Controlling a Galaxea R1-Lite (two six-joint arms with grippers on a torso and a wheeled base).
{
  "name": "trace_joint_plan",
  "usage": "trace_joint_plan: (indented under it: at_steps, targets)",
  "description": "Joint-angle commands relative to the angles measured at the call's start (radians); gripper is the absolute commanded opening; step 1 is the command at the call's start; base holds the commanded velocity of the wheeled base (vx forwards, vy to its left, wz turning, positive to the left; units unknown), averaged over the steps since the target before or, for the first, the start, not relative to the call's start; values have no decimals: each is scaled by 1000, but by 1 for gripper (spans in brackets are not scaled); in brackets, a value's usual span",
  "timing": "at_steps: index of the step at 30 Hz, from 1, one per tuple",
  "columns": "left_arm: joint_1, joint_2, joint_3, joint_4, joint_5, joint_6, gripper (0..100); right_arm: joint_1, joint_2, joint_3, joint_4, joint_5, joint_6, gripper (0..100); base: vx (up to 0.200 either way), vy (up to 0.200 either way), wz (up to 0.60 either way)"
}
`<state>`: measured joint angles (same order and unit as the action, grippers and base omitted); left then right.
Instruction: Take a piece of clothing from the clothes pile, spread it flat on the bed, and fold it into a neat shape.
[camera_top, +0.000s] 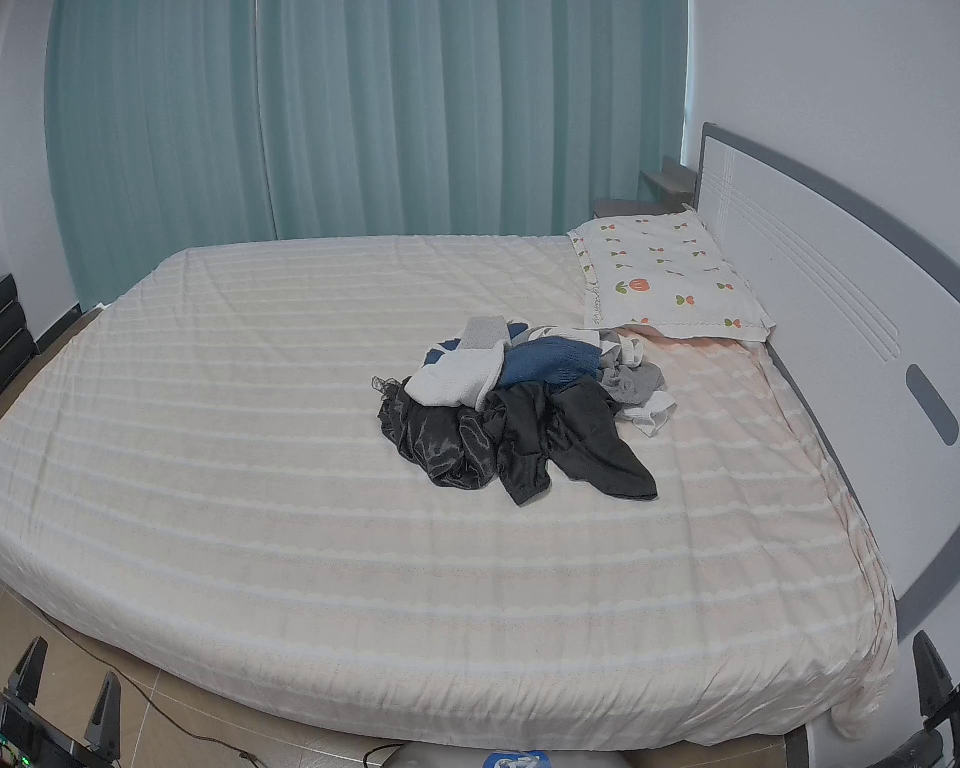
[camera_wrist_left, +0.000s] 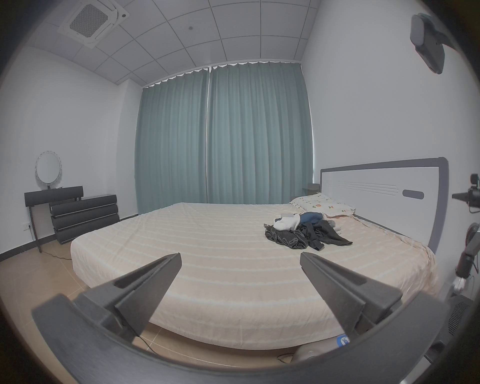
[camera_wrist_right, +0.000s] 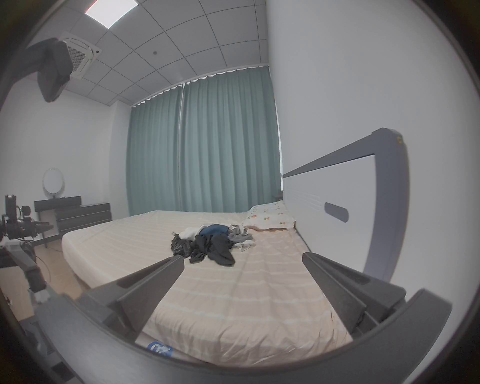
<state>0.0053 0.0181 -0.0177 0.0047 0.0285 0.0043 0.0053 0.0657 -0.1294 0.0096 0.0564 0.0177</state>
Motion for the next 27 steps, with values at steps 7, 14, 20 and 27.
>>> trace_joint_plan:
  at_steps: [7, 14, 20, 27]
  targets:
    - [1, -12, 18, 0, 1, 13, 100, 104, 879, -154, -264, 143, 36, 100, 0, 0, 0]
    - [-1, -12, 18, 0, 1, 20, 100, 180, 1433, -250, -628, 91, 105, 100, 0, 0, 0]
    - [1, -12, 18, 0, 1, 19, 100, 229, 1746, -401, -778, 26, 148, 100, 0, 0, 0]
    - [-1, -12, 18, 0, 1, 14, 100, 280, 2088, -714, -786, -52, 212, 100, 0, 0, 0]
